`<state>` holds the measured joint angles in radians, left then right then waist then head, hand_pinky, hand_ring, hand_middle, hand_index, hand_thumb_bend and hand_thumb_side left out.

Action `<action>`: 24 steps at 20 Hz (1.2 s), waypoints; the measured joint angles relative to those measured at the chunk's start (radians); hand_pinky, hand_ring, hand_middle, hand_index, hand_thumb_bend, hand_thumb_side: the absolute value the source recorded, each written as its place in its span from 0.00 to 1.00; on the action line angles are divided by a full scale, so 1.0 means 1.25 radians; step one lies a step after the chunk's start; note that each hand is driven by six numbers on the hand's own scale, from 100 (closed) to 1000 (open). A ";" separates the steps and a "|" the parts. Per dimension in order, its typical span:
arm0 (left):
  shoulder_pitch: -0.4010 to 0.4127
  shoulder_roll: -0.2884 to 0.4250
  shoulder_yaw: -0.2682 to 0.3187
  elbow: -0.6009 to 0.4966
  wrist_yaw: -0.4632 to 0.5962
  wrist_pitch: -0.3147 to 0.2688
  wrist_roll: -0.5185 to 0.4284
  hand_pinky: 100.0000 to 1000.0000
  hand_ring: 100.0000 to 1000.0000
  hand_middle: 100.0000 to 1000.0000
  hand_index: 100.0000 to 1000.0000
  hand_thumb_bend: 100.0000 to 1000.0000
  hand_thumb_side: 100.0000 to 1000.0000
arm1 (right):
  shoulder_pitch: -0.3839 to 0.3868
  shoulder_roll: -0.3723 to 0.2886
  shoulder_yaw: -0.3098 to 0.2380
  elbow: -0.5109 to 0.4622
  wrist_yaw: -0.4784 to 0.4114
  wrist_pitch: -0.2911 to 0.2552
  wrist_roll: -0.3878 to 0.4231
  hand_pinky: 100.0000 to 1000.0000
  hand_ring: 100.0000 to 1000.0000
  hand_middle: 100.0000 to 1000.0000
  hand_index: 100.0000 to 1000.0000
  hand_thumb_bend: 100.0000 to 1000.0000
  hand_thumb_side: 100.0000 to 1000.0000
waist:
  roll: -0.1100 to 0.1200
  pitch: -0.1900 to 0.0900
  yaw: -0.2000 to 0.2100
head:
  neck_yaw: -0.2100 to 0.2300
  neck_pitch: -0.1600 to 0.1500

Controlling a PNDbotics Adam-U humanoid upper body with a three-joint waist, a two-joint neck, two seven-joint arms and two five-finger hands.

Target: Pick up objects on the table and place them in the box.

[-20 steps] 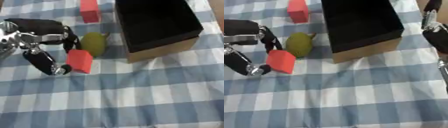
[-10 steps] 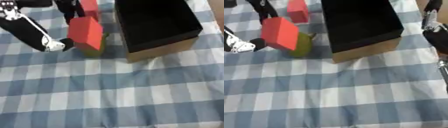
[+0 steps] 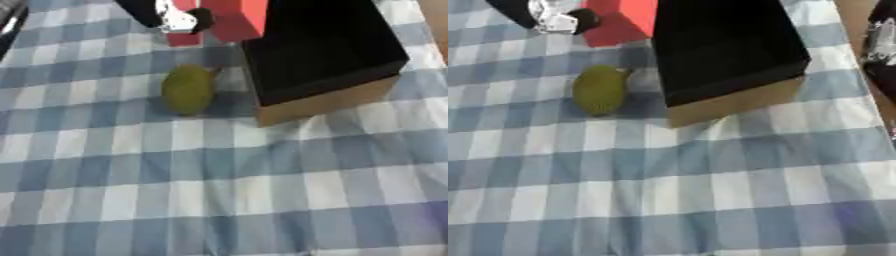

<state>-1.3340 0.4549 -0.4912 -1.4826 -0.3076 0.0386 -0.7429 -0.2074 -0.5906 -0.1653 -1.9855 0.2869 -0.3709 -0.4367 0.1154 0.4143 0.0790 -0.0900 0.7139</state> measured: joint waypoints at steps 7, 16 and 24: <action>-0.033 -0.115 0.045 0.134 -0.107 -0.098 0.061 0.73 0.62 0.46 0.58 0.00 0.11 | -0.020 0.009 0.005 0.000 -0.014 -0.004 0.007 0.87 0.98 0.41 0.84 0.00 0.41 | 0.000 0.001 -0.037 | 0.034 -0.006; -0.027 -0.178 0.056 0.261 -0.186 -0.173 0.064 0.75 0.66 0.52 0.65 0.00 0.16 | -0.033 0.018 0.010 0.000 -0.022 -0.003 0.015 0.87 0.98 0.41 0.84 0.00 0.41 | 0.006 0.001 -0.059 | 0.047 -0.010; -0.009 -0.232 0.074 0.328 -0.254 -0.243 0.088 0.84 0.79 0.72 0.90 0.23 0.39 | -0.039 0.025 0.010 0.000 -0.027 -0.003 0.020 0.88 0.99 0.41 0.84 0.00 0.41 | 0.006 0.006 -0.063 | 0.050 -0.009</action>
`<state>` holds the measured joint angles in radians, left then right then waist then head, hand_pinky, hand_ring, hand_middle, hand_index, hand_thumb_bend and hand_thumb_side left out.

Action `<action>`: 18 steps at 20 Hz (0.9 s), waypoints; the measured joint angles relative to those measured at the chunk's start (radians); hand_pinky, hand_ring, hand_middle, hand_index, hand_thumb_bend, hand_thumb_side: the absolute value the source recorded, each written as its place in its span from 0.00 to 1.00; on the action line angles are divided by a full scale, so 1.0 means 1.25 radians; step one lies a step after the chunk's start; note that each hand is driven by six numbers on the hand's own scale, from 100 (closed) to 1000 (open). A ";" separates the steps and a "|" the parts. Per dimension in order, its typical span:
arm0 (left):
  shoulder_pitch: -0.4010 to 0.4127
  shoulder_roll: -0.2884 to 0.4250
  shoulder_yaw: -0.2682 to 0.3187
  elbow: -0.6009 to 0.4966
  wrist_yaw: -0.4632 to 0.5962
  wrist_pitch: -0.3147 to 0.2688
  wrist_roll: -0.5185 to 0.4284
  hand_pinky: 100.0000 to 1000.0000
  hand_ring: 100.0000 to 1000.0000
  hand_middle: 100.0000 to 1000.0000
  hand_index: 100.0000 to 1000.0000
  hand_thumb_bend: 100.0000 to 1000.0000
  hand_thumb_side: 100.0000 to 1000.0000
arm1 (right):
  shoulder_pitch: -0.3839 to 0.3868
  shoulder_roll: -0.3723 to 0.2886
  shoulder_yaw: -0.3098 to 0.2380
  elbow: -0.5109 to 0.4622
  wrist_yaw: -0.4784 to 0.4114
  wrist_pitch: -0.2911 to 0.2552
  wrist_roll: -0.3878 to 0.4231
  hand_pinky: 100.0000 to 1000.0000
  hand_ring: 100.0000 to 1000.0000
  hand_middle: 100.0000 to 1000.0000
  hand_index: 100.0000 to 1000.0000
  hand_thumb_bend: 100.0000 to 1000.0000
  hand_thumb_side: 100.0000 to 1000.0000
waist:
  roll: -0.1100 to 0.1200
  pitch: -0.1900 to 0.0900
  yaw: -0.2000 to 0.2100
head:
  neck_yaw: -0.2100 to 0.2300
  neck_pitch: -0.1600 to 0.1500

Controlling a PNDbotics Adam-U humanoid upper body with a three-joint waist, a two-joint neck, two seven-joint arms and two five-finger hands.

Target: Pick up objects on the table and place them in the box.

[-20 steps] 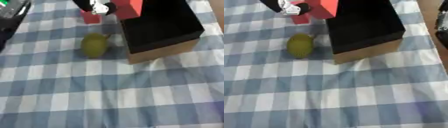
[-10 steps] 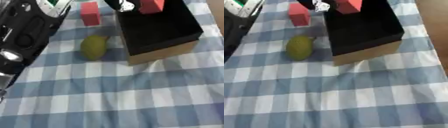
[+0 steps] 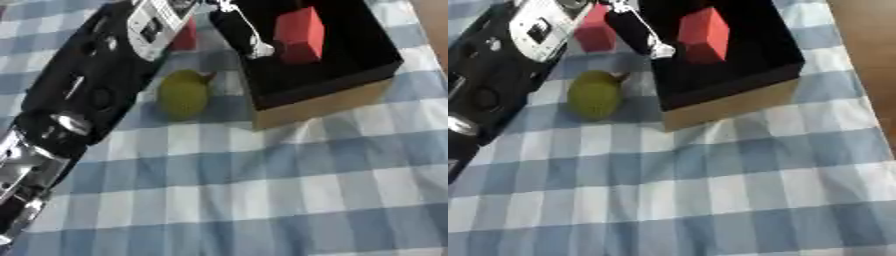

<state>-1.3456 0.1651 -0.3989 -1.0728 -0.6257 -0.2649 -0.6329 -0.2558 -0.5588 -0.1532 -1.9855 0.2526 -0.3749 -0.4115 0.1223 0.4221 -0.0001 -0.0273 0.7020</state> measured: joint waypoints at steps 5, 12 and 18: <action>0.000 0.000 0.014 0.000 -0.030 -0.032 0.032 0.87 0.82 0.75 0.92 0.34 0.47 | 0.001 0.000 0.000 0.000 0.000 0.001 0.001 0.87 0.99 0.41 0.84 0.00 0.41 | 0.000 0.000 0.006 | -0.001 0.000; -0.001 0.006 0.041 -0.049 -0.001 -0.013 0.078 0.87 0.82 0.74 0.90 0.29 0.44 | 0.007 0.000 0.000 0.000 0.000 0.002 0.000 0.87 0.98 0.41 0.84 0.00 0.41 | 0.000 0.000 0.018 | -0.008 0.001; 0.000 0.099 0.041 -0.097 0.014 0.010 0.054 0.87 0.83 0.75 0.89 0.40 0.38 | 0.027 -0.001 -0.002 0.000 0.001 0.004 -0.005 0.87 0.98 0.41 0.84 0.00 0.41 | 0.000 -0.001 0.044 | -0.031 0.008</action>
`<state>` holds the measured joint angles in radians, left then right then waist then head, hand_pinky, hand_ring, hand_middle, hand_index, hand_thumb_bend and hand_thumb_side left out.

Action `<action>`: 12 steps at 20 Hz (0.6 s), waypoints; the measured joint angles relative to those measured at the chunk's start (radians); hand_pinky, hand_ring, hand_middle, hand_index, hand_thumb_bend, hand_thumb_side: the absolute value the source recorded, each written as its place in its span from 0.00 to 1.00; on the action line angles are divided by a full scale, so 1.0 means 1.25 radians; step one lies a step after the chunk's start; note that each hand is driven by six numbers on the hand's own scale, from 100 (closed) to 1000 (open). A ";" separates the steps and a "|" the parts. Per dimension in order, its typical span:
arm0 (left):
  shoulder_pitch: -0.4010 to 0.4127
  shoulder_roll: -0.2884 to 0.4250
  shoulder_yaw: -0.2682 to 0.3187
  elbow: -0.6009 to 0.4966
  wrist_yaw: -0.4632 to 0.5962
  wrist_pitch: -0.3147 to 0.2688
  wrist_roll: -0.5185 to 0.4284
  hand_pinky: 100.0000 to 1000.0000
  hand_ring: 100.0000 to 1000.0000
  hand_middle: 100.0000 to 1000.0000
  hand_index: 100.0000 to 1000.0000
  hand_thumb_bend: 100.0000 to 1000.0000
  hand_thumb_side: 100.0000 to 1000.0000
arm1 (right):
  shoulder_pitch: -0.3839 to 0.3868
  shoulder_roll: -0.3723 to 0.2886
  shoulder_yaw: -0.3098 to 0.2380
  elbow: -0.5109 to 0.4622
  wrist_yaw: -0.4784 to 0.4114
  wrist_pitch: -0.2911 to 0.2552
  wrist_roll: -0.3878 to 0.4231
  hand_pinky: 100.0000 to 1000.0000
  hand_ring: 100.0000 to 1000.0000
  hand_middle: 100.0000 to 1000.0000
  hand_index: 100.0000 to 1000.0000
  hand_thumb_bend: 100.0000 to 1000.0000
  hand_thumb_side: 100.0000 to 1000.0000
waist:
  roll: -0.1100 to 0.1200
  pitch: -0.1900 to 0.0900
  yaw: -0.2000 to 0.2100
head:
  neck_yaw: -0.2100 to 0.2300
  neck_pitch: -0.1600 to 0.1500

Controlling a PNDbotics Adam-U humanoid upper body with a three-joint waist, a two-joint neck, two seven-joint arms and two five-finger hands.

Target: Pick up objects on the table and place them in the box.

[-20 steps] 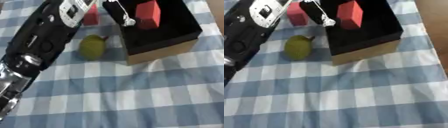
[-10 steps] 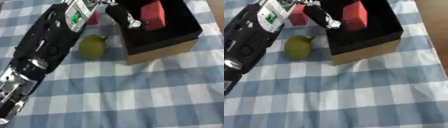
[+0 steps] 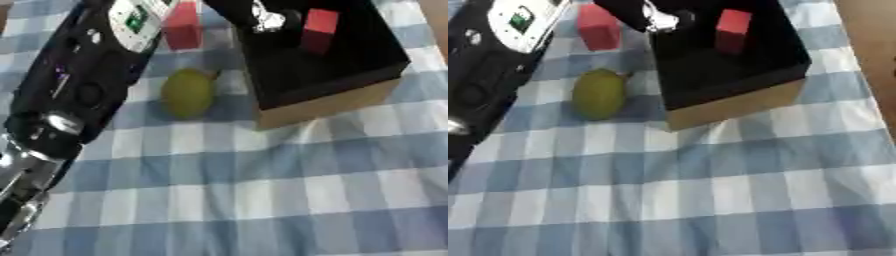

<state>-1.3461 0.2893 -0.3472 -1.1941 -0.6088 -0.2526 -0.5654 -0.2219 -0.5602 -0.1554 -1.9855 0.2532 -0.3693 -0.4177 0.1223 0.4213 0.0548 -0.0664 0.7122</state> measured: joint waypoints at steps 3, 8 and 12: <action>0.016 0.067 -0.015 -0.015 -0.020 -0.004 -0.021 0.88 0.84 0.75 0.89 0.45 0.39 | 0.009 -0.003 -0.004 0.000 0.002 0.002 -0.005 0.87 0.98 0.41 0.84 0.00 0.41 | 0.000 0.000 0.012 | -0.014 0.003; 0.044 0.132 -0.043 -0.013 -0.038 -0.015 -0.061 0.89 0.85 0.75 0.89 0.57 0.46 | 0.013 -0.006 -0.004 0.000 0.007 0.004 -0.008 0.87 0.98 0.41 0.84 0.00 0.41 | 0.000 -0.001 0.022 | -0.025 0.007; 0.048 0.134 -0.060 0.011 -0.031 -0.019 -0.108 0.89 0.84 0.74 0.87 0.65 0.42 | 0.013 -0.006 -0.004 0.000 0.007 0.004 -0.008 0.87 0.99 0.41 0.84 0.00 0.41 | 0.000 -0.001 0.021 | -0.026 0.007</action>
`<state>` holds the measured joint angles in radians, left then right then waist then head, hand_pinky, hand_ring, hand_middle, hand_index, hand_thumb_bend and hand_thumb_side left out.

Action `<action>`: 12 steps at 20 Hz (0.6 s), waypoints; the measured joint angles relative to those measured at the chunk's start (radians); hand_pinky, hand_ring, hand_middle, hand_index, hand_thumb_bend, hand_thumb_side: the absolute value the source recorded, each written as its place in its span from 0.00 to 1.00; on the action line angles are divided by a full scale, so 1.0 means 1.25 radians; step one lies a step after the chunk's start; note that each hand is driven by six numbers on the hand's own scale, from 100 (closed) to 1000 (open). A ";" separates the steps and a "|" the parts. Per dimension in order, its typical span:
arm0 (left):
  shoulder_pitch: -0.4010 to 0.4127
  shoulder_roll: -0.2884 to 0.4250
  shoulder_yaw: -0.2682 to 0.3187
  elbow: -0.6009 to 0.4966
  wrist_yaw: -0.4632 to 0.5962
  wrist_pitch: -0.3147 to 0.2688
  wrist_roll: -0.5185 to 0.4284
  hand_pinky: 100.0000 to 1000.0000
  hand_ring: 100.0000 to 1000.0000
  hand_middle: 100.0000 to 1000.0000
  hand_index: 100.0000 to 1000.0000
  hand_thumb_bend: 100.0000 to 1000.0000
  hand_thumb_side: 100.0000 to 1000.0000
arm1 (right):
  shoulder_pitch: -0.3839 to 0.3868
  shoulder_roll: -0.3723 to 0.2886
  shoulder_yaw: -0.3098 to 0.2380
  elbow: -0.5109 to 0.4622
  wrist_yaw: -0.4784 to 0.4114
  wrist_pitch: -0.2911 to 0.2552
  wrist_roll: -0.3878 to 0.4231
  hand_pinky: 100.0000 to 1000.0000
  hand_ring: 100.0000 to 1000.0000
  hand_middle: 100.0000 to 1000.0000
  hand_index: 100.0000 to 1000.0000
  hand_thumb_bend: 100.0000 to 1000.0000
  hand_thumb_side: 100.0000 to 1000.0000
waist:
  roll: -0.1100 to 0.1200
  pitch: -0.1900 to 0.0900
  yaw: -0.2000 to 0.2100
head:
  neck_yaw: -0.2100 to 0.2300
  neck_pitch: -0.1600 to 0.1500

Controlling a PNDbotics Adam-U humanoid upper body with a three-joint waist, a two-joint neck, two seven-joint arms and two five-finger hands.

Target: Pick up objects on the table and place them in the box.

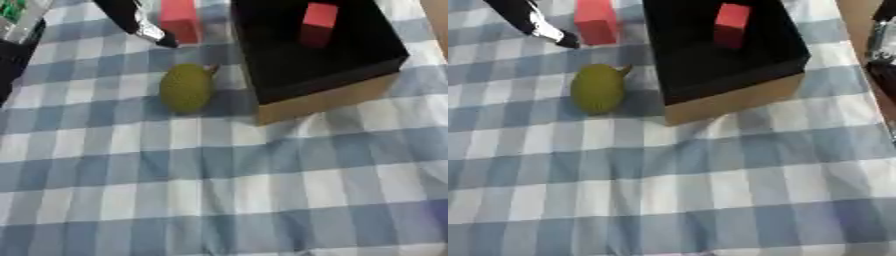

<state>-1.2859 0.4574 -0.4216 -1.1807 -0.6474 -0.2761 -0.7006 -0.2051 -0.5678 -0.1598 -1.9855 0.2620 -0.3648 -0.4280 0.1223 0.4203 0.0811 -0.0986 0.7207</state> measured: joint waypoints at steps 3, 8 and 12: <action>0.000 -0.001 -0.010 0.023 0.013 -0.006 -0.042 0.89 0.85 0.74 0.87 0.67 0.37 | 0.000 0.000 0.000 0.000 0.000 0.000 0.000 0.87 0.99 0.41 0.84 0.00 0.41 | 0.000 0.000 -0.003 | 0.001 0.000; -0.007 -0.012 -0.017 0.045 0.011 -0.018 -0.087 0.90 0.85 0.74 0.87 0.66 0.34 | -0.001 0.000 0.000 0.000 0.000 0.002 0.002 0.87 0.99 0.40 0.84 0.00 0.41 | 0.001 0.000 -0.006 | 0.002 0.000; -0.009 -0.032 -0.020 0.064 0.019 -0.010 -0.096 0.90 0.85 0.74 0.87 0.63 0.33 | -0.002 0.000 0.000 0.000 -0.001 0.005 0.003 0.87 1.00 0.40 0.84 0.00 0.41 | 0.005 0.000 -0.011 | 0.008 0.001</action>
<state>-1.2976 0.4177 -0.4470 -1.1006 -0.6240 -0.2884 -0.8204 -0.2080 -0.5674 -0.1593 -1.9855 0.2602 -0.3588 -0.4239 0.1280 0.4203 0.0671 -0.0891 0.7214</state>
